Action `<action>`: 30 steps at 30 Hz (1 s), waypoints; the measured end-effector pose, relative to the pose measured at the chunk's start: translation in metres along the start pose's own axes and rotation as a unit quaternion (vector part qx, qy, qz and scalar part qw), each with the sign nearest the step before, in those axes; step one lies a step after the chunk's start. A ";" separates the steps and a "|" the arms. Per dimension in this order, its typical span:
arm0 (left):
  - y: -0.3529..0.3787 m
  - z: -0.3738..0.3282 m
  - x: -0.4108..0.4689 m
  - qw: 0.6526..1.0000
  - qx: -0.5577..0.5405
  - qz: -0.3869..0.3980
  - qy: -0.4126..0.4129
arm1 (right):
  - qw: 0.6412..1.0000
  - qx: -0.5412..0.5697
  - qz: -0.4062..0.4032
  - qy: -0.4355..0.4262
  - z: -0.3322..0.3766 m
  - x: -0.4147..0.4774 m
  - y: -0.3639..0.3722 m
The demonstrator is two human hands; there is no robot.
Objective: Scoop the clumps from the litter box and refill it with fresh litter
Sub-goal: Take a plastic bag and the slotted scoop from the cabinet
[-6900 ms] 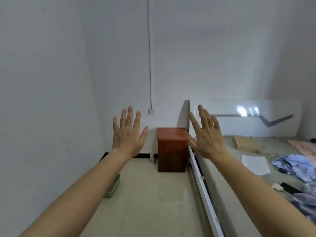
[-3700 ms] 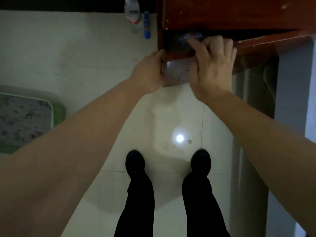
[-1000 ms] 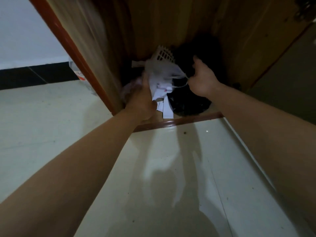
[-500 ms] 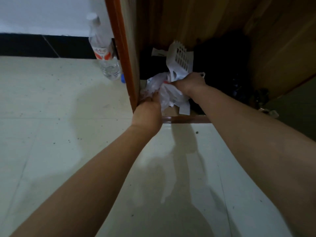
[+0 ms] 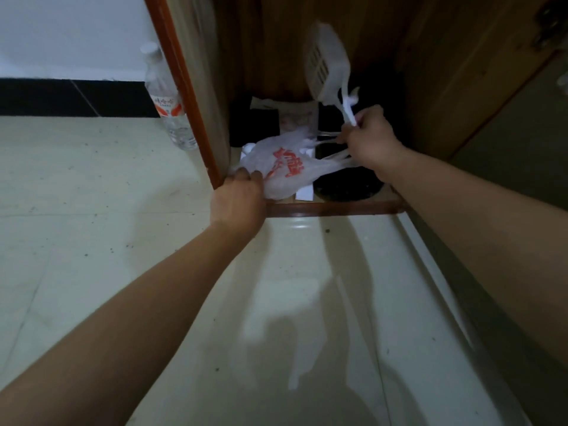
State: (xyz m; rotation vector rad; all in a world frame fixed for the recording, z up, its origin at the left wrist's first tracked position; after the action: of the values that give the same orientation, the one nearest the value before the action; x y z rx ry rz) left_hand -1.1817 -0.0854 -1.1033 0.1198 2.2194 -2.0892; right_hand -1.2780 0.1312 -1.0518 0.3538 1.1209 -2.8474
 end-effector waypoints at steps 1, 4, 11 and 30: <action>-0.007 -0.002 -0.005 0.999 0.033 -0.012 0.009 | 1.000 -0.021 -0.012 -0.013 0.000 -0.007 -0.007; -0.026 -0.003 -0.015 0.995 0.094 -0.025 0.022 | 0.999 0.012 -0.019 -0.039 0.005 -0.021 -0.023; -0.052 0.013 -0.050 0.983 0.172 -0.050 0.045 | 0.983 0.143 -0.095 -0.059 0.027 -0.052 -0.072; -0.120 0.213 -0.220 0.933 0.348 -0.004 -0.089 | 0.941 0.040 0.227 -0.247 0.119 -0.216 0.155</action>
State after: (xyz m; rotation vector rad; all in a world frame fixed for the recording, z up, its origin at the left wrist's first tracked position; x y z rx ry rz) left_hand -0.9752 -0.3044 -0.9708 -0.0340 1.2966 -2.6615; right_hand -1.0686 -0.0688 -1.0196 -0.0952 0.7131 -2.3760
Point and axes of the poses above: each hand's wrist, its own x-axis towards the middle knuckle, its own y-axis out of the palm, z = x × y, the point moved 6 cm from there along x, towards the middle knuckle, and after that the axes turned 9 degrees about z, right-handed, at the moved point
